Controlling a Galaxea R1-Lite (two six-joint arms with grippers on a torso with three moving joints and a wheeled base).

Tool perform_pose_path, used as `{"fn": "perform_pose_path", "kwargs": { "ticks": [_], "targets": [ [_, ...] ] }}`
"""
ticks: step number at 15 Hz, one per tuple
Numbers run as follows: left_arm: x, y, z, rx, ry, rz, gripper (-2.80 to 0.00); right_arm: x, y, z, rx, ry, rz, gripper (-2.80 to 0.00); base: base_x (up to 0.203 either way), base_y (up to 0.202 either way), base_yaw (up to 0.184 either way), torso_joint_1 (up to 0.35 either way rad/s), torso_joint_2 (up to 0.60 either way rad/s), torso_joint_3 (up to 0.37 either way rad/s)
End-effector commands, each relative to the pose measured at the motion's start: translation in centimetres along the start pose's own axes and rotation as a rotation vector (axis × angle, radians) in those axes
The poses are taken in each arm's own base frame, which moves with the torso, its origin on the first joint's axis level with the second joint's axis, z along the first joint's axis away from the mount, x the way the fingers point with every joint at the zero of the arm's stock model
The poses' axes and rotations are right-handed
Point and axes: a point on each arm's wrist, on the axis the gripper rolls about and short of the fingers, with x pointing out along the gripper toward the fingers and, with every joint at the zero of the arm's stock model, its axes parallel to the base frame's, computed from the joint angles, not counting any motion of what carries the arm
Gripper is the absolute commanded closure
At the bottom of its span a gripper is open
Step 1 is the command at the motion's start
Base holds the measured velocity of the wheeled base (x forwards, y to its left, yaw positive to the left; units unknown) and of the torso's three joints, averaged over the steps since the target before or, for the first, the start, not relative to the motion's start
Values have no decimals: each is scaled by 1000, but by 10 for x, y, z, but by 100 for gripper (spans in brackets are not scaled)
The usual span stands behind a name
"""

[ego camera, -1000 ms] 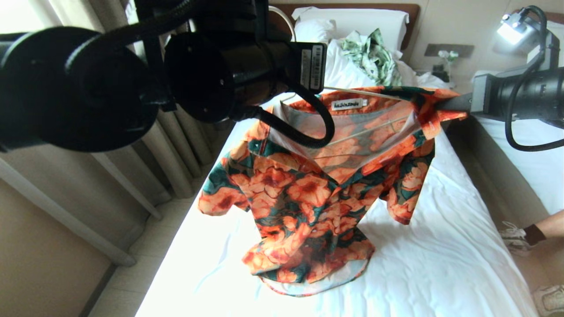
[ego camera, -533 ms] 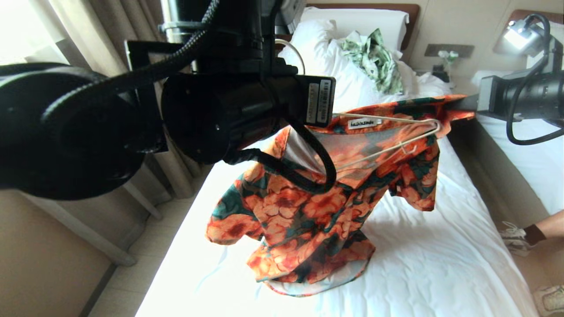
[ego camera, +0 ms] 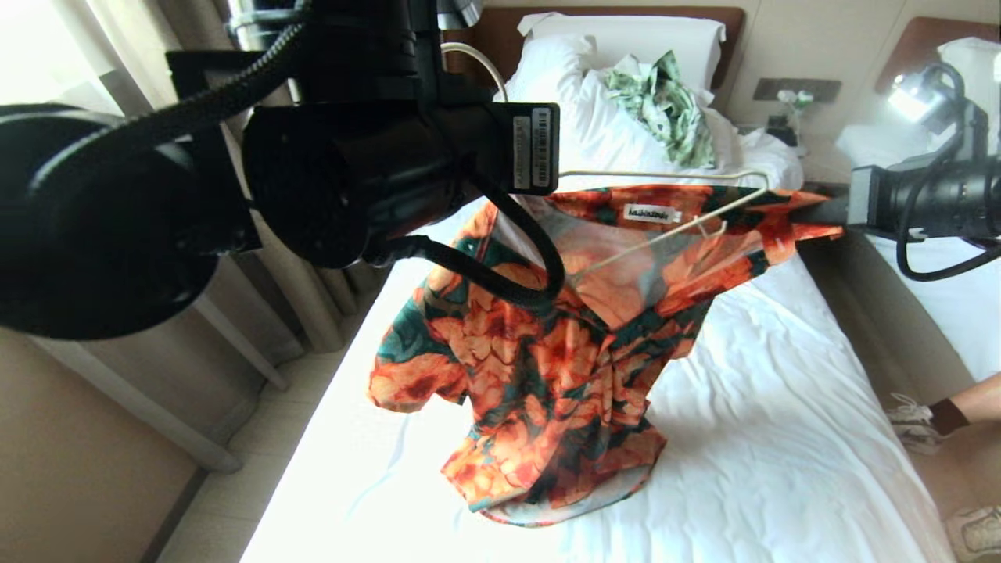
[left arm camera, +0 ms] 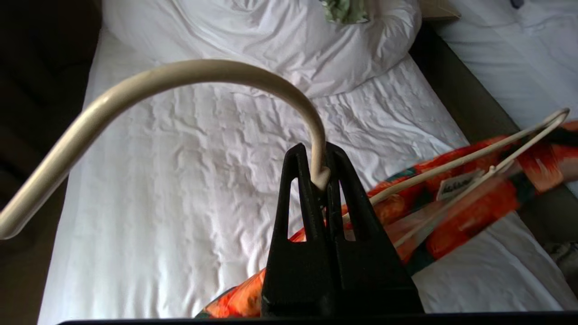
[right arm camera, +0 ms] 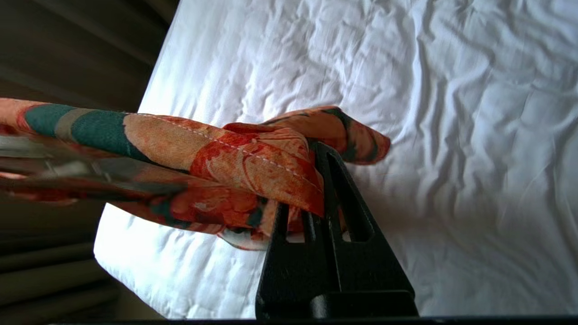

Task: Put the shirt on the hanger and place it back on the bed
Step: Take the clothes hanger out of the clothes

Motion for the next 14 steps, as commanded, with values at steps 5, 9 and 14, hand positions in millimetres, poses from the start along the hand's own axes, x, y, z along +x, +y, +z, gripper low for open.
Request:
{"fn": "perform_pose_path", "kwargs": {
  "ticks": [5, 9, 14],
  "targets": [
    [36, 13, -25, -31, 41, 88, 0, 4, -16, -10, 30, 30, 55, 0, 0, 0, 0, 0, 0, 0],
    [40, 18, -21, -43, 10, 105, 0, 20, -12, -39, -16, 134, 86, -280, 0, 0, 0, 0, 0, 0],
    [44, 19, -28, -70, 27, 115, 0, -1, -4, -48, -59, 137, 85, -280, 0, 0, 0, 0, 0, 0]
  ]
}}
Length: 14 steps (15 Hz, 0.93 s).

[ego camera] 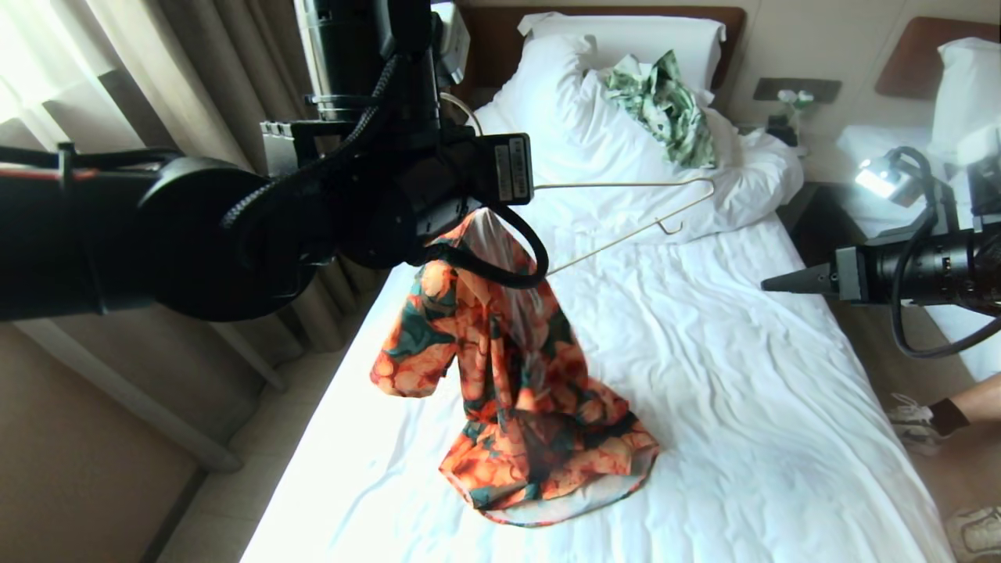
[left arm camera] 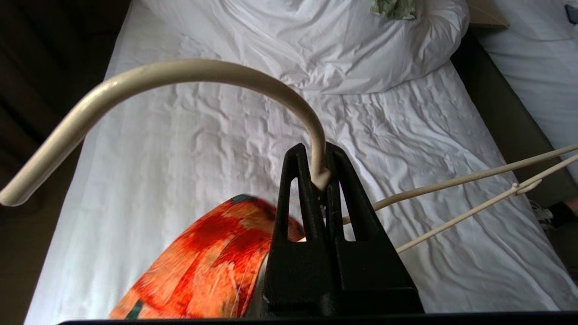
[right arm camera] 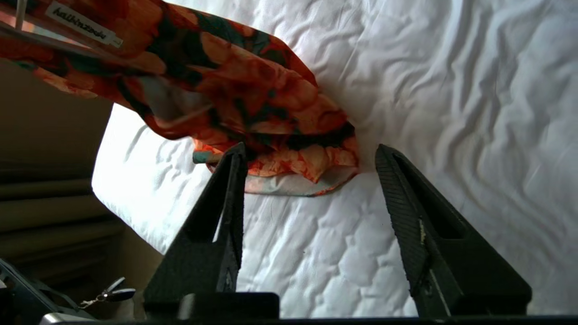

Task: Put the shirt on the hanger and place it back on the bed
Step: Take the clothes hanger out of the clothes, then place the hanger on the bed

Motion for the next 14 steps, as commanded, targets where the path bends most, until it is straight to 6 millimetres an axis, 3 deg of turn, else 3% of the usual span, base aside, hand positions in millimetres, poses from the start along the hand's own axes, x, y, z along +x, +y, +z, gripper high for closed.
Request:
{"fn": "perform_pose_path", "kwargs": {
  "ticks": [1, 2, 6, 9, 14],
  "targets": [
    [2, -2, -6, -15, 16, 0, 0, -16, 8, -8, -37, -6, 1, -280, 0, 0, 0, 0, 0, 0],
    [2, -5, -10, -49, 28, -11, 0, -23, 11, -15, -66, -2, -3, 0, 0, 0, 0, 0, 0, 0],
    [18, -24, -48, -70, 122, -39, 0, -54, 29, -21, -103, -55, 4, 0, 0, 0, 0, 0, 0, 0],
    [31, -37, -71, -56, 162, -74, 0, -73, 53, -12, -85, -141, 60, 0, 0, 0, 0, 0, 0, 0],
    [56, -28, -131, -47, 315, -60, 0, -86, 69, 1, -91, -261, 102, 0, 0, 0, 0, 0, 0, 0]
  ]
}}
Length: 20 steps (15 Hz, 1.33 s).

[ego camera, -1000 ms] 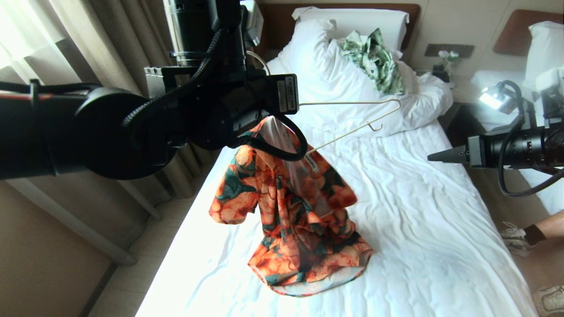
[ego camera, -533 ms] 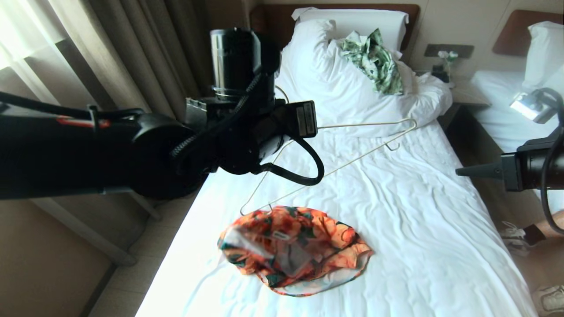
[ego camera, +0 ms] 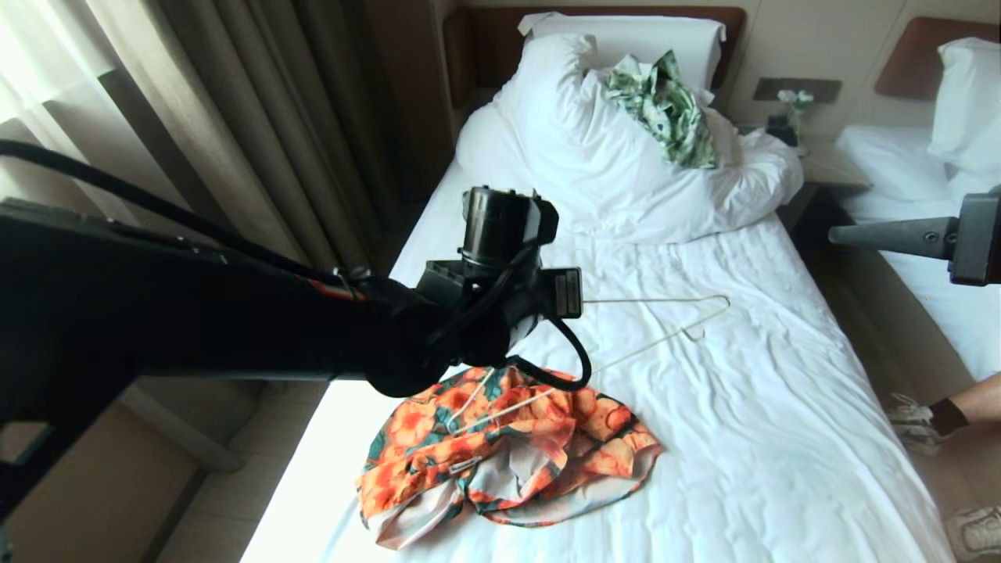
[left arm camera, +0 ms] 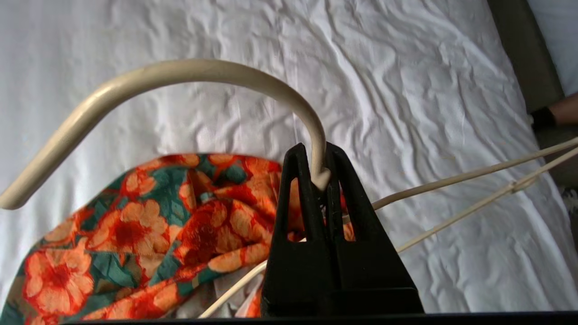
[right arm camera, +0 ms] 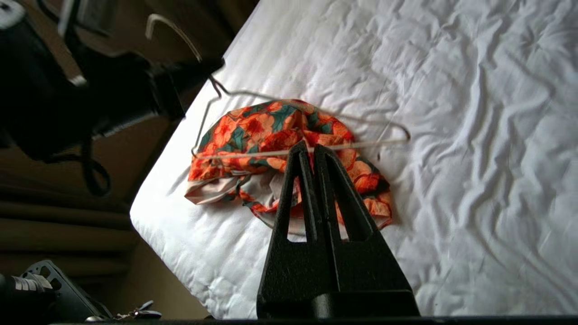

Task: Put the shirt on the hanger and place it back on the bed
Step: Place the hanger on the bed

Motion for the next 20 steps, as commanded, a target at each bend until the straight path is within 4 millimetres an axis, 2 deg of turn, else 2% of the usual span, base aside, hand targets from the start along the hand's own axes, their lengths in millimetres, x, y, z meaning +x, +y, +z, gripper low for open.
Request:
{"fn": "perform_pose_path", "kwargs": {
  "ticks": [1, 4, 7, 9, 10, 14, 15, 18, 20],
  "targets": [
    [18, 8, -32, 27, 99, 21, 0, -6, 5, 4, -13, -22, 7, 0, 0, 0, 0, 0, 0, 0],
    [36, 27, -79, 76, 292, 44, 0, -13, 8, 5, -21, -40, 4, 0, 0, 0, 0, 0, 0, 0],
    [39, 46, -106, 113, 466, 57, 0, -19, 12, 6, -33, -53, 13, 0, 0, 0, 0, 0, 0, 0],
    [50, 56, -122, 111, 541, 65, 0, -19, 12, 6, -34, -54, 16, 0, 0, 0, 0, 0, 0, 0],
    [56, 60, -129, 112, 557, 71, 0, -19, 13, 6, -34, -54, 16, 0, 0, 0, 0, 0, 0, 0],
    [75, 83, -131, 114, 577, 47, 0, -21, 15, 8, -42, -62, 25, 0, 0, 0, 0, 0, 0, 0],
    [81, 84, -131, 106, 559, 40, -280, -21, 16, 8, -43, -63, 27, 0, 0, 0, 0, 0, 0, 0],
    [95, 88, -124, 82, 490, 31, -280, -17, 14, 7, -38, -51, 32, 0, 0, 0, 0, 0, 0, 0],
    [93, 88, -117, 78, 474, 27, -280, -14, 13, 6, -42, -45, 32, 0, 0, 0, 0, 0, 0, 0]
  ]
}}
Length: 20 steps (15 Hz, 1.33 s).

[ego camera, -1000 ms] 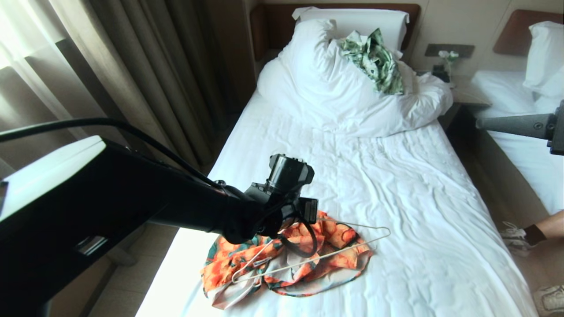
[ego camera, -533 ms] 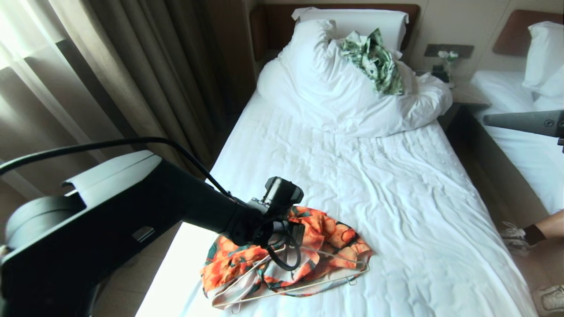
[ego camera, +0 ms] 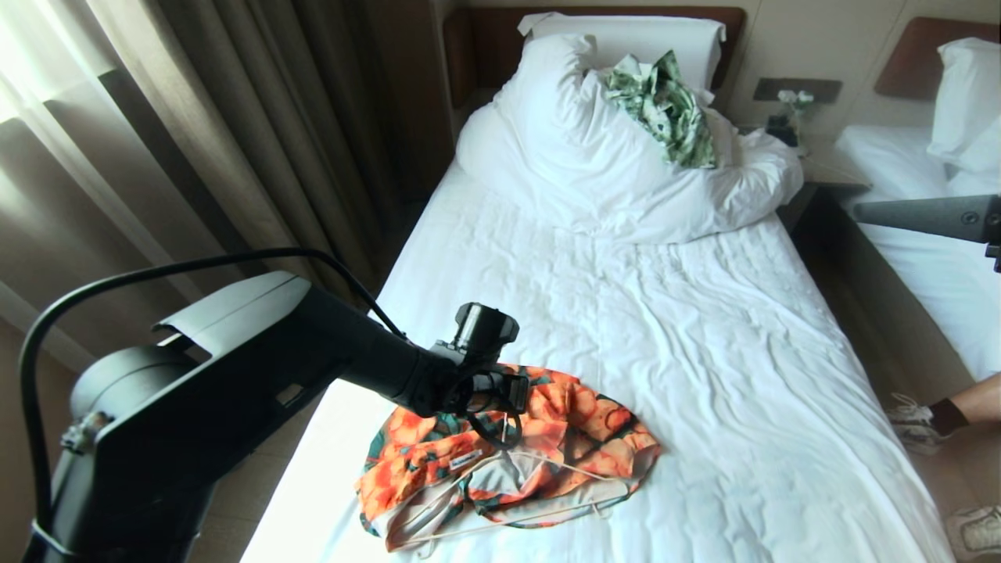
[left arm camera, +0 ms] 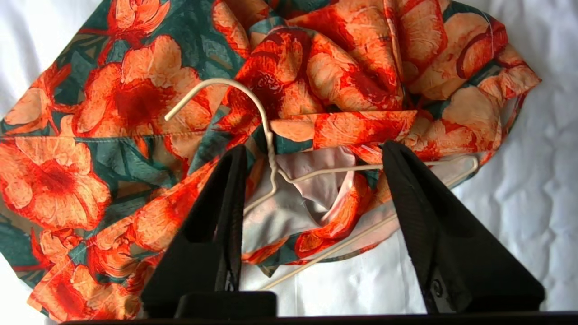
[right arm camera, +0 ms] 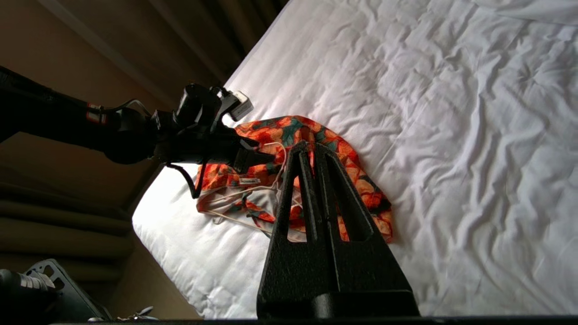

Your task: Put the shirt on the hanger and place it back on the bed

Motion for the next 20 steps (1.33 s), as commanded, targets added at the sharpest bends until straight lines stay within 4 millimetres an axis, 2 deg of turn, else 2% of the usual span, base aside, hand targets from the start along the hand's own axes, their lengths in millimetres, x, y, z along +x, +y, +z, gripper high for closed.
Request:
{"fn": "perform_pose_path", "kwargs": {
  "ticks": [1, 4, 5, 7, 10, 14, 17, 20],
  "targets": [
    [-6, 0, -4, 2, 12, 2, -280, 1, 0, -1, -3, 5, 5, 0, 0, 0, 0, 0, 0, 0],
    [-30, 10, -25, -9, 64, 48, -280, 0, 4, -2, -9, 8, 23, 0, 0, 0, 0, 0, 0, 0],
    [-38, 14, -30, -30, 60, 70, 0, 0, 6, -4, -9, 11, 33, 0, 0, 0, 0, 0, 0, 0],
    [-66, 23, -30, -74, 1, 84, 0, 4, 10, -7, -25, 26, 57, 0, 0, 0, 0, 0, 0, 0],
    [-130, 51, -20, -151, -143, 132, 0, 10, 16, -12, -9, 53, 99, 0, 0, 0, 0, 0, 0, 0],
    [-241, 83, -11, -258, -433, 246, 0, -18, 32, -9, 98, -22, 125, 0, 0, 0, 0, 0, 0, 0],
    [-317, 98, -24, -318, -607, 370, 0, -30, 38, -20, 99, -31, 38, 0, 0, 0, 0, 0, 0, 0],
    [-381, 103, -54, -371, -738, 459, 0, -60, 49, -33, 83, -95, -88, 0, 0, 0, 0, 0, 0, 0]
  ]
}}
